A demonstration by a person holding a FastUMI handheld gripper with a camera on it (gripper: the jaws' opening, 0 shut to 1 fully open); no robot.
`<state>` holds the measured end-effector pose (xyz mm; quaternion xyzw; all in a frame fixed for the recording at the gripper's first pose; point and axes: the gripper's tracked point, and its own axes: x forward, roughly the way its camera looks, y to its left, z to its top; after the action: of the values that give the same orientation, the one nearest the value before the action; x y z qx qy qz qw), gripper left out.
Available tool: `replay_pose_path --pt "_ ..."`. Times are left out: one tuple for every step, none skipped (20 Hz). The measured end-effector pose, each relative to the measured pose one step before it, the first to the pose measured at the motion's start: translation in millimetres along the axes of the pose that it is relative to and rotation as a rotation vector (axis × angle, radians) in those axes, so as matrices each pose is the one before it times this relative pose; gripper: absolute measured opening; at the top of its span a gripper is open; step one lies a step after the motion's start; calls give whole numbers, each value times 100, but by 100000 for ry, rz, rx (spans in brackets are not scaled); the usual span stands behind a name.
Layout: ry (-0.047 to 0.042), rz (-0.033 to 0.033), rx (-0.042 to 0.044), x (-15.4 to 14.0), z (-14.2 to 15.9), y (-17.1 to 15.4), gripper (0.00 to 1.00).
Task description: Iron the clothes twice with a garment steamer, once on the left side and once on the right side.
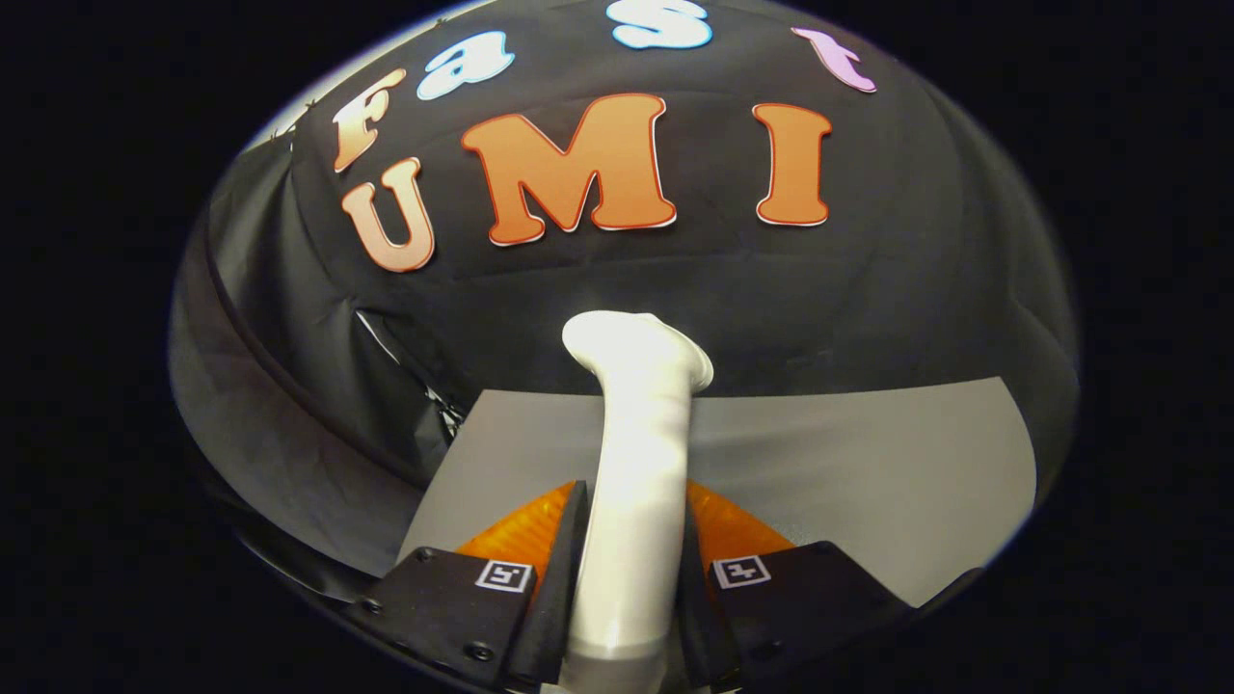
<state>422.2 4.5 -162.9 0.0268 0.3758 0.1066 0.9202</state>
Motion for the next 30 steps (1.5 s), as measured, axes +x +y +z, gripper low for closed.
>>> replay_pose_path --pt "-2281 424 475 -461 -111 20 54" --pt "-2353 92 618 -547 46 79 54" --pt "-1760 -268 77 -453 -153 51 54" --pt "-1778 -382 -478 -630 -227 -42 54" --pt "-2723 -403 -224 -623 -51 127 54" --pt "-2803 -285 -212 -492 99 16 54" --pt "-3405 -584 -389 -614 119 74 54" --pt "-3653 -1093 -978 -618 281 -56 54" --pt "-3252 -1007 -1253 -849 55 -28 53" --pt "-2755 -174 -613 -1057 67 209 53" --pt "-1915 423 -422 -1011 73 411 54" --pt "-1869 509 -276 -1194 57 451 54" --pt "-2186 294 -299 -1063 225 425 54" --pt "-2685 521 -522 -1104 409 575 54" --pt "-3023 300 -304 -1199 384 644 53" --pt "-2976 346 -630 -1336 327 567 54" --pt "-2888 390 -896 -1241 783 891 53" --pt "-2754 0 -1285 -1187 585 713 53" --pt "-2430 -14 -989 -1364 664 638 53" --pt "-1700 156 -665 -1275 640 564 53" --pt "-1669 871 -150 -1315 351 645 53" --pt "-1353 1822 409 -1143 438 703 53" --pt "-1575 1728 161 -1052 522 676 53" --pt "-1123 915 -1283 -903 215 395 53" --pt "-1814 316 -1541 -1170 516 278 53" --pt "-1496 83 -1684 -1023 549 194 53" --pt "-1805 -312 -1247 -889 415 230 53" --pt "-1980 260 -892 -888 497 331 53" --pt "-1620 770 -521 -944 415 495 53" --pt "-1394 708 -602 -900 252 484 53"
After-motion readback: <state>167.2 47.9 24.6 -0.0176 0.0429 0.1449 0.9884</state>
